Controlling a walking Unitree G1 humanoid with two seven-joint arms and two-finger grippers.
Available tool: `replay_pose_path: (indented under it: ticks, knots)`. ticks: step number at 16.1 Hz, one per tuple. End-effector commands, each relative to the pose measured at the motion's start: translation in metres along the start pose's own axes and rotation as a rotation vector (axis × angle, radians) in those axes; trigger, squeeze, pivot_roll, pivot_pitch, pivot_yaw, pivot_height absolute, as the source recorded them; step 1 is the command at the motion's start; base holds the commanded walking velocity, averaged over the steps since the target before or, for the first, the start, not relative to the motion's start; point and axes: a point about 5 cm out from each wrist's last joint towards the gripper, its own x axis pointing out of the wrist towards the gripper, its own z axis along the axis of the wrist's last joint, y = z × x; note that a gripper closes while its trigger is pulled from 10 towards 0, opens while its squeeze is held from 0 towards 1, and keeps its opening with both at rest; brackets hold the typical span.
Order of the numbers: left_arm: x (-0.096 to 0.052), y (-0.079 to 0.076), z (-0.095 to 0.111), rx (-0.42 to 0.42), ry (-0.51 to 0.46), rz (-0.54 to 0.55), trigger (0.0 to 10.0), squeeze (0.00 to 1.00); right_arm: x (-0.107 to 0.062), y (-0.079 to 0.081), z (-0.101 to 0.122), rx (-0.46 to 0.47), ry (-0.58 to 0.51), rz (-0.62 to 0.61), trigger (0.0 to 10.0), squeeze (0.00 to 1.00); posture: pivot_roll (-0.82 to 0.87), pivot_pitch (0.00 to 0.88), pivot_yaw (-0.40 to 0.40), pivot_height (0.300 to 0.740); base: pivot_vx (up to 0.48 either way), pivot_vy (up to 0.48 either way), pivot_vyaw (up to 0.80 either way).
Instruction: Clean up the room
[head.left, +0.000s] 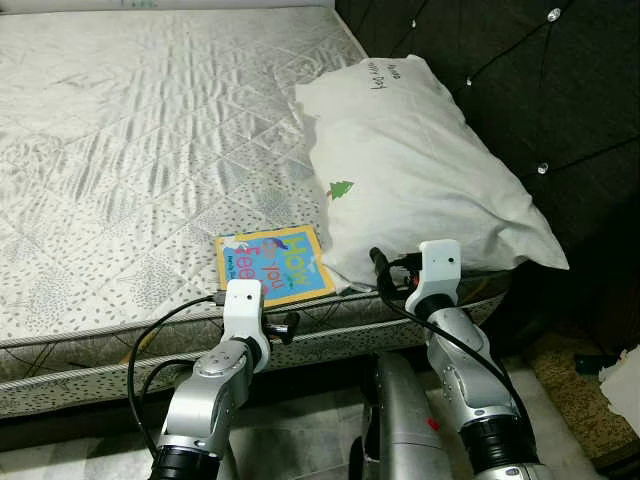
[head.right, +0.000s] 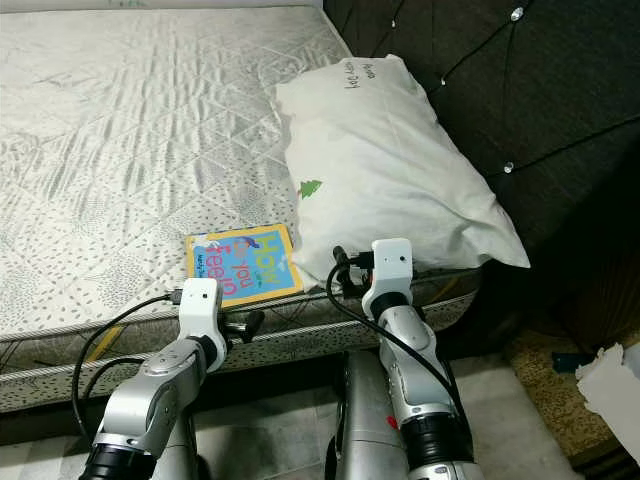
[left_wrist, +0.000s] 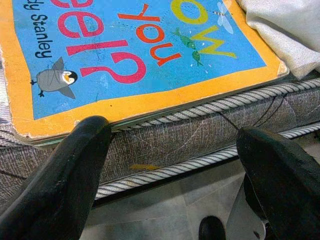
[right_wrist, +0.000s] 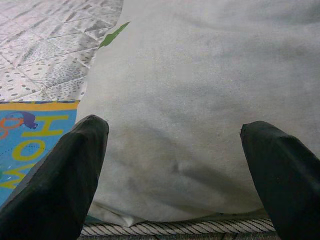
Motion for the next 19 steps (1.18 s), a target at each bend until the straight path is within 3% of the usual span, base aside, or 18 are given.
replay_pose_path:
  ticks: [1,6,8,11,19]
  knots:
    - [0.0,-0.011,-0.006,-0.035,0.022,-0.015,10.0,0.0,0.001,0.001,0.0,-0.006,-0.001,0.012,10.0,0.0,0.03,0.0,-0.068,0.516,0.0,0.0,0.0]
    - [0.0,-0.011,-0.006,-0.035,0.022,-0.015,10.0,0.0,0.001,0.001,0.0,-0.006,-0.001,0.012,10.0,0.0,0.03,0.0,-0.068,0.516,0.0,0.0,0.0]
    - [-0.001,0.005,0.001,-0.063,0.052,-0.069,10.0,0.0,0.005,0.0,0.001,-0.006,-0.006,0.002,10.0,0.0,0.04,0.0,-0.061,0.516,0.0,0.0,0.0]
    - [0.001,-0.003,0.004,-0.041,0.051,-0.113,10.0,0.0,0.006,0.001,0.001,-0.005,-0.008,0.001,10.0,0.0,0.04,0.0,-0.057,0.516,0.0,0.0,0.0]
    - [0.001,0.015,0.004,-0.028,0.052,-0.066,10.0,0.0,0.007,0.0,0.0,0.001,-0.013,-0.009,10.0,0.0,0.04,0.0,-0.053,0.516,0.0,0.0,0.0]
